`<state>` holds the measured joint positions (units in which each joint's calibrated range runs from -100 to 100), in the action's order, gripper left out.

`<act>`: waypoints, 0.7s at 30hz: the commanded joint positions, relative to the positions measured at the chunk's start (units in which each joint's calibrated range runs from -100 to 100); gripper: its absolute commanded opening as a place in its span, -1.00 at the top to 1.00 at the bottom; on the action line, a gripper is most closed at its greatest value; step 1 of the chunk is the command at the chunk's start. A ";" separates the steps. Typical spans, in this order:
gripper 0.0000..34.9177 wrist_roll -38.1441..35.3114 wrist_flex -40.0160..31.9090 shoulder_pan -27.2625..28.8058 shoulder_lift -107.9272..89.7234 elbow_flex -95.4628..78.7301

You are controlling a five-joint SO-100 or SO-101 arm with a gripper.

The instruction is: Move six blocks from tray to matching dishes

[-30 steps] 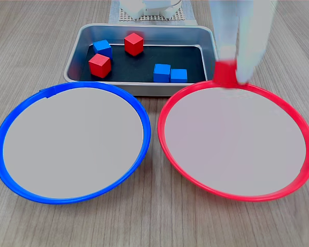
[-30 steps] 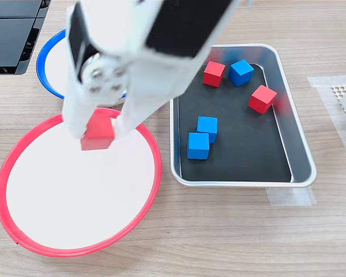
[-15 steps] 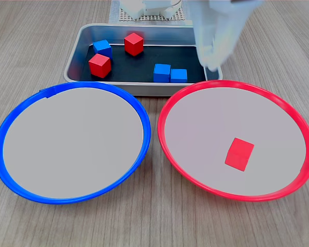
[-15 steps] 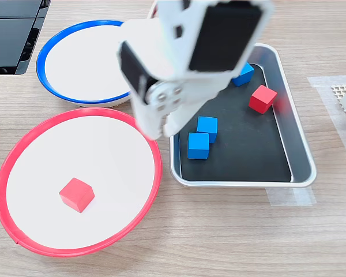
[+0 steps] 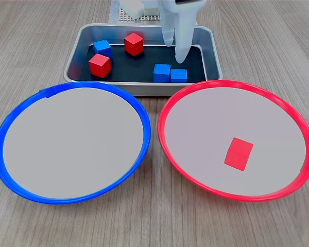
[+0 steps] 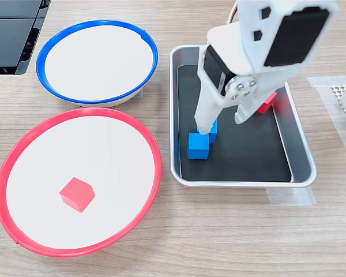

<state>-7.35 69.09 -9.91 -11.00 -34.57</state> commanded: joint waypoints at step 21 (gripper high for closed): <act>0.09 4.15 -6.15 -0.86 12.15 7.04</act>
<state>-2.95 63.70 -10.71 0.68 -29.13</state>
